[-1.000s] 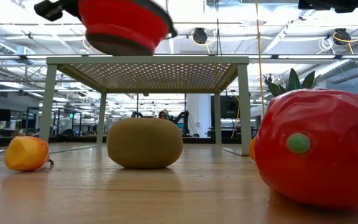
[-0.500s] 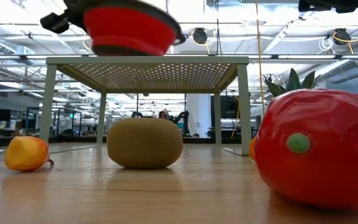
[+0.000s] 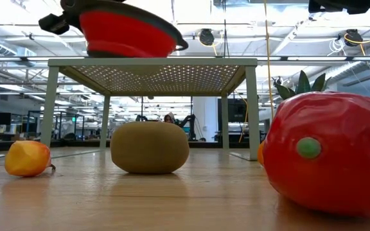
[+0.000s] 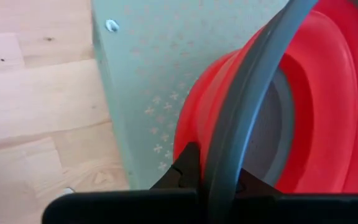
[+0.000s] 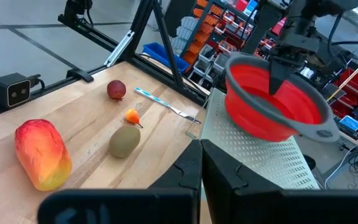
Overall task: Pick & Place Fruit
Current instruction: Put the strainer bowl on the shelf
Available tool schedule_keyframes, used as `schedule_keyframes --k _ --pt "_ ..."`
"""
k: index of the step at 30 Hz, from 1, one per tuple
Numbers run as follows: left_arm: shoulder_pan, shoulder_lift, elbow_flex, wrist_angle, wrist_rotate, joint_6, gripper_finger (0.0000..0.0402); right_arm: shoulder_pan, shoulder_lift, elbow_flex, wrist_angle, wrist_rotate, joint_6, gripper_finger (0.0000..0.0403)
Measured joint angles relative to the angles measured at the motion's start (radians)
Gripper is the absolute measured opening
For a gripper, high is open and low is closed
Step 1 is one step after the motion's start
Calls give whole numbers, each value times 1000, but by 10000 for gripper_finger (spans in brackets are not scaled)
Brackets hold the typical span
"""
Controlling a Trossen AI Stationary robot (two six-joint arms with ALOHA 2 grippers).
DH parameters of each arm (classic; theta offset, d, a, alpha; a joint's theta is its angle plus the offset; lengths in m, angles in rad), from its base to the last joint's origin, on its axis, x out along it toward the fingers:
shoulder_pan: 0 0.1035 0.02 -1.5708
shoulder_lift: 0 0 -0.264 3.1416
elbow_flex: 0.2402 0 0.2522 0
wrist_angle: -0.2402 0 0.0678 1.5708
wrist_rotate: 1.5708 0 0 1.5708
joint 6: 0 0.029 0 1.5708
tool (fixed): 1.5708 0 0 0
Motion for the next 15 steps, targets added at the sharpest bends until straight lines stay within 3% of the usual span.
schedule_keyframes --k 9,15 --pt "15 -119 1 55 -40 -10 0 0 0 0 -10 0 0 0" --pt "15 -118 0 52 -43 -9 0 0 0 0 -9 0 0 0"
